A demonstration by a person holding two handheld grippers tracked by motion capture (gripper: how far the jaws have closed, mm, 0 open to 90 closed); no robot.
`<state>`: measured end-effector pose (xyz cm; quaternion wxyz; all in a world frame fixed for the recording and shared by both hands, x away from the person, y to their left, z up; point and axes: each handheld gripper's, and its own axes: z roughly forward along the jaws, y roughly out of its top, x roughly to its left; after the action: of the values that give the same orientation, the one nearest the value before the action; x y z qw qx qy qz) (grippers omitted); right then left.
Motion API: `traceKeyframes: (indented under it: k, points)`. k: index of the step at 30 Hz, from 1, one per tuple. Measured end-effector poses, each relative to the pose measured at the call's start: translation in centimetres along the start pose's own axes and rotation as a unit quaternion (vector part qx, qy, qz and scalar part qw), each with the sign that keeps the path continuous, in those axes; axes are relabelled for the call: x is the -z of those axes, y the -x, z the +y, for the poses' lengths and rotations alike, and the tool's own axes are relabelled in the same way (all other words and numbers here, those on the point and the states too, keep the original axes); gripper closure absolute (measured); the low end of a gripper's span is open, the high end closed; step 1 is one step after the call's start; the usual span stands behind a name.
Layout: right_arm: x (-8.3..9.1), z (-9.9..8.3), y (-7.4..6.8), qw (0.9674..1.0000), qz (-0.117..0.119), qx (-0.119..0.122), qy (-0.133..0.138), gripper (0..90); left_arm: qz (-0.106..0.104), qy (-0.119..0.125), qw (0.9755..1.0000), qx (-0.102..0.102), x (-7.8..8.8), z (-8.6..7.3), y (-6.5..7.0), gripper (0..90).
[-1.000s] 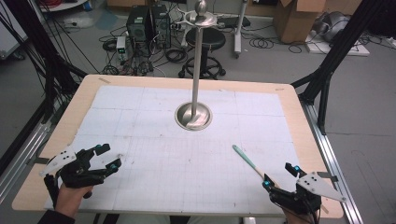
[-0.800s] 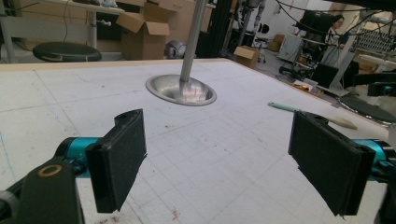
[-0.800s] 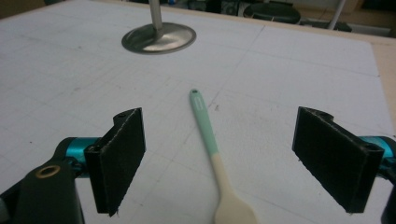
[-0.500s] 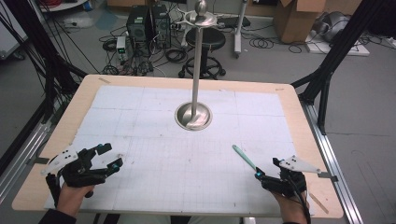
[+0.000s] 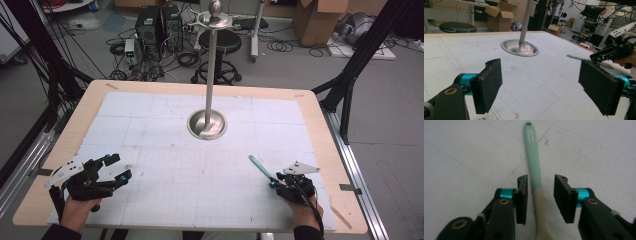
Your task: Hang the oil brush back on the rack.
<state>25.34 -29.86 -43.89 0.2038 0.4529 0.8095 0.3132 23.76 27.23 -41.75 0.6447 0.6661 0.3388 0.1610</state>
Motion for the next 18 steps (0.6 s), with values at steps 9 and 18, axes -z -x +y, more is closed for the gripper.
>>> traceKeyframes:
  k: [9,18]
  points:
    - [-0.1,0.5,0.0,0.9996,0.015,0.007,-0.021,81.8,0.0,0.0,1.0,0.0,0.0,0.0,0.0,19.5]
    - [-0.2,1.2,-0.2,0.9987,0.01,0.016,-0.048,82.7,0.001,0.002,1.0,0.002,0.0,0.0,0.0,19.7]
